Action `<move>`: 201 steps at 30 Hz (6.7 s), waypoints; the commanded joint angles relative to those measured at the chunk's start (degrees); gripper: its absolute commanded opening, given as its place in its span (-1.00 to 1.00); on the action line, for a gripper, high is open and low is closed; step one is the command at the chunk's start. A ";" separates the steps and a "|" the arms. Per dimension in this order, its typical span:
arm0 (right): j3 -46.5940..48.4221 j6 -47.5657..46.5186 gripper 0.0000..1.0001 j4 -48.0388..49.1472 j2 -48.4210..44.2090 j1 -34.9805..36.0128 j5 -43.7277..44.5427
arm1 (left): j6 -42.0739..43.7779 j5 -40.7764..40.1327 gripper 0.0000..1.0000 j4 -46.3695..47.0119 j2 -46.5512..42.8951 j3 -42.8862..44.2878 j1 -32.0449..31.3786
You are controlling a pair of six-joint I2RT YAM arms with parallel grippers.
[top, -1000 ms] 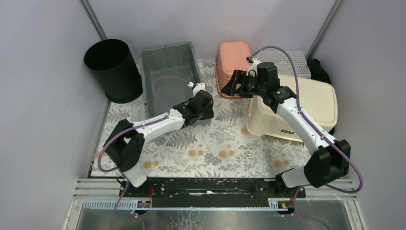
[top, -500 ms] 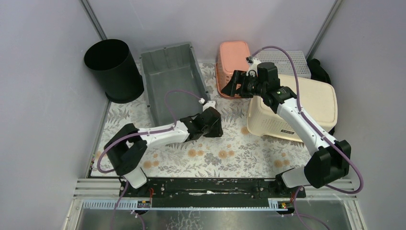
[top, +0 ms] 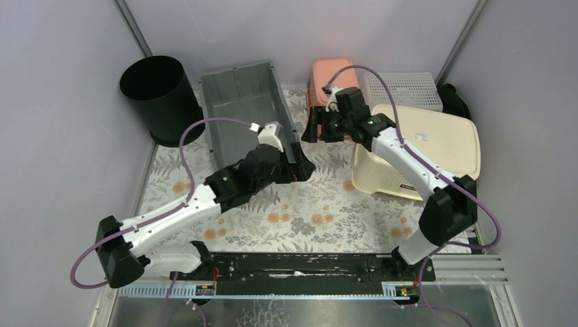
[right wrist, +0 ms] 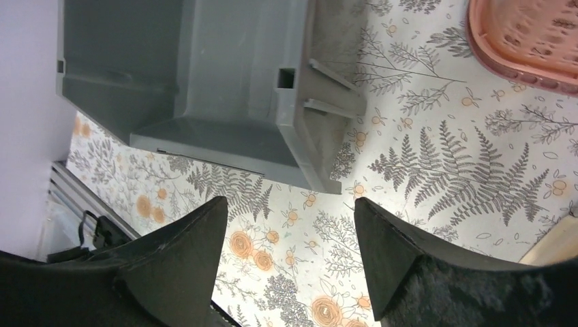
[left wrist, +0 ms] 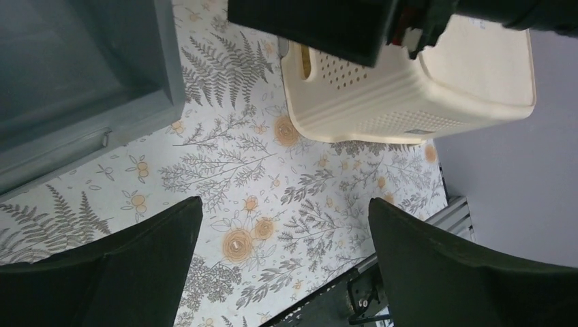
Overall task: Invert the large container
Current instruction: Move the container to the center of the board, then turn the container upside down at the center of the board.
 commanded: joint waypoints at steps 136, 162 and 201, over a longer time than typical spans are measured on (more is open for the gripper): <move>-30.79 -5.61 1.00 14.88 -19.76 14.50 26.13 | -7.83 -9.35 1.00 -12.64 -27.42 -15.29 -0.29; -27.83 -5.83 -1.00 14.29 -9.32 14.49 31.08 | -3.90 -14.42 1.00 -18.60 -27.87 -8.24 -0.34; -12.67 -38.66 -1.00 16.30 -12.13 30.16 72.29 | -4.32 -20.40 1.00 -24.11 -35.72 -7.96 -0.32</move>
